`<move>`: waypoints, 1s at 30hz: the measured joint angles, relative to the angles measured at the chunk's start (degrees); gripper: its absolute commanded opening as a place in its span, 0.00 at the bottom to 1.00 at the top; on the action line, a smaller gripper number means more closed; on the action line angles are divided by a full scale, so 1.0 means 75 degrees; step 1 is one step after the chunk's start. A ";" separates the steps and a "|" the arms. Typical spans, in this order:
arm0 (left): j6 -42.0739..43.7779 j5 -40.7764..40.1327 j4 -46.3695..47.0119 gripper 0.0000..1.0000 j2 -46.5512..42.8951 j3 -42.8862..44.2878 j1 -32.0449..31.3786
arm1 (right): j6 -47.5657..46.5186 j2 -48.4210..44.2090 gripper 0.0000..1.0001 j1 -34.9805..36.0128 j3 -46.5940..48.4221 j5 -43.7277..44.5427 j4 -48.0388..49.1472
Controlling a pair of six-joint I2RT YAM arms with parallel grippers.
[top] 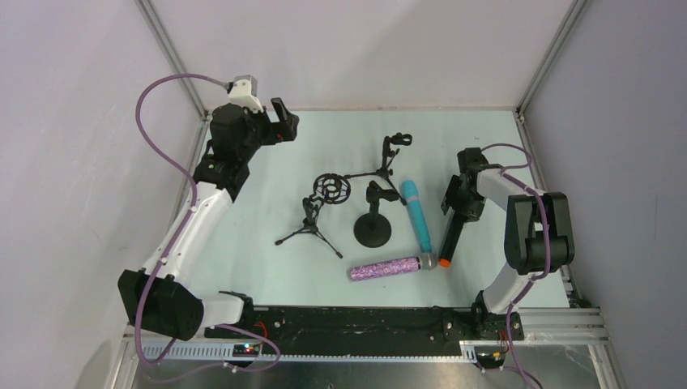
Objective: Attach the microphones to the stand
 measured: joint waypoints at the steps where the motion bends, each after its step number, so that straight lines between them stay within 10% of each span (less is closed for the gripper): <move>1: 0.0000 0.0003 0.0000 0.98 0.0000 0.0000 0.0000 | -0.0006 0.0000 0.67 0.0015 0.0000 0.0006 0.0000; 12: 0.0000 0.0003 0.0000 0.98 0.0000 0.0000 0.0000 | -0.0070 -0.0006 0.59 0.0393 -0.0163 0.0277 0.0114; 22: 0.0000 0.0003 0.0000 0.98 0.0000 0.0000 0.0000 | -0.0157 -0.0032 0.00 0.0460 -0.0213 0.0254 0.0268; 30: 0.0000 0.0003 0.0000 0.98 0.0000 0.0000 0.0000 | -0.0329 -0.0114 0.00 0.0466 -0.0274 0.0251 0.0332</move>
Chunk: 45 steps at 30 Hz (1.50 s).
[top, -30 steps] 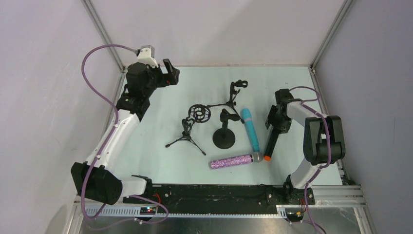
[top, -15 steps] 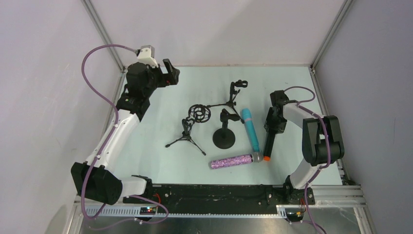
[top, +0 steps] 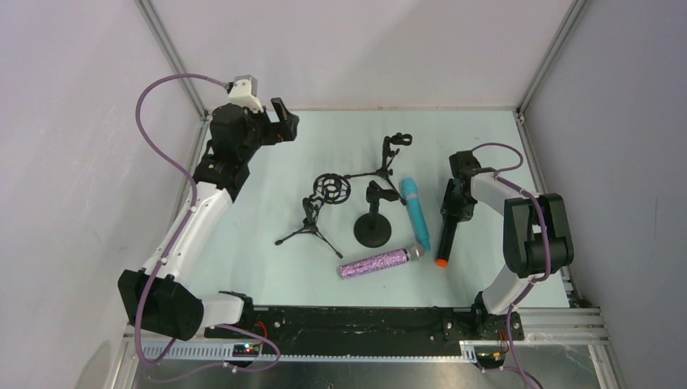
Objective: Attach the microphones to the stand
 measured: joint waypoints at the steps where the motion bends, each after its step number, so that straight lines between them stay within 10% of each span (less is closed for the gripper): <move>1: 0.0000 0.0000 0.0000 0.98 0.0000 0.0000 0.0000 | -0.0032 -0.0015 0.00 0.0000 -0.0006 0.0000 -0.0003; 24: -0.0003 0.0003 0.0003 0.98 0.0000 0.0000 0.0000 | -0.1043 -0.4325 0.00 0.0052 0.0525 -0.0504 -0.0163; 45: -0.0006 0.0493 0.0157 0.98 0.0000 0.0000 0.0000 | -0.1964 -0.7807 0.00 0.0047 -0.1236 -0.3381 0.4258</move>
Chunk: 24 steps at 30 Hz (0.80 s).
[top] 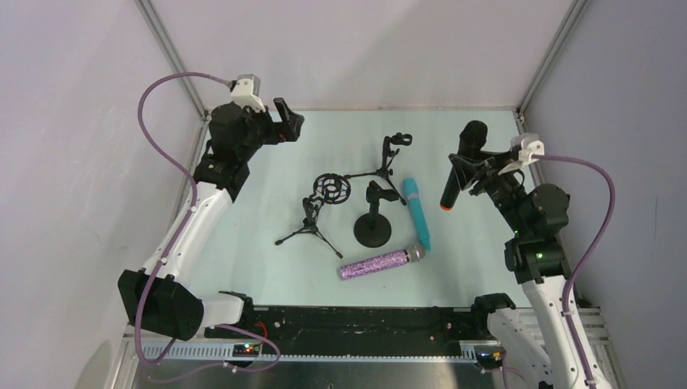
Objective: Attach the microphones to the stand
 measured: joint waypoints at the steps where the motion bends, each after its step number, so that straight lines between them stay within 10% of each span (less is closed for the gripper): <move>1: -0.0009 0.0117 0.0032 0.98 0.0000 0.0000 0.0000 | -0.0041 -0.0105 0.00 0.0000 -0.0178 -0.0099 0.0224; 24: 0.1364 0.4409 0.0906 0.98 0.0239 -0.0076 -0.0842 | -0.1145 -0.0376 0.00 0.0003 -0.0970 -0.2055 0.1655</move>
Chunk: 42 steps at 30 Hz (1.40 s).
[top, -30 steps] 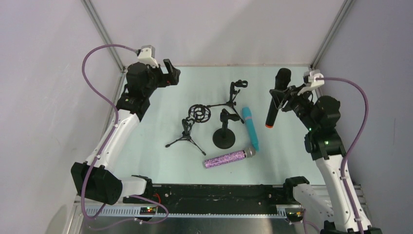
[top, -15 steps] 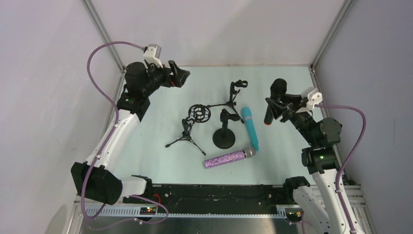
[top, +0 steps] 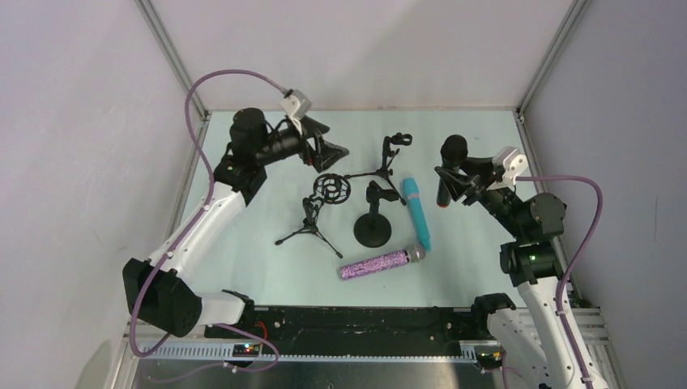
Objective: Attach the microphones to the stand
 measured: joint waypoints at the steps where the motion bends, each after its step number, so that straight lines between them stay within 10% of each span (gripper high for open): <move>1: 0.0175 0.0096 0.0029 0.98 0.0000 -0.0085 -0.0169 | 0.0003 0.0029 0.00 0.0000 0.0000 -0.0032 0.0020; 25: 0.4995 0.2955 -0.0134 0.98 0.0458 -0.0624 -0.1020 | 0.0286 0.0632 0.00 0.0490 -0.0006 -0.0219 -0.0204; 42: 0.4922 0.4197 -0.0309 0.95 0.1679 0.0463 -0.1227 | 0.0283 0.0973 0.00 0.1011 -0.0006 0.0085 -0.0079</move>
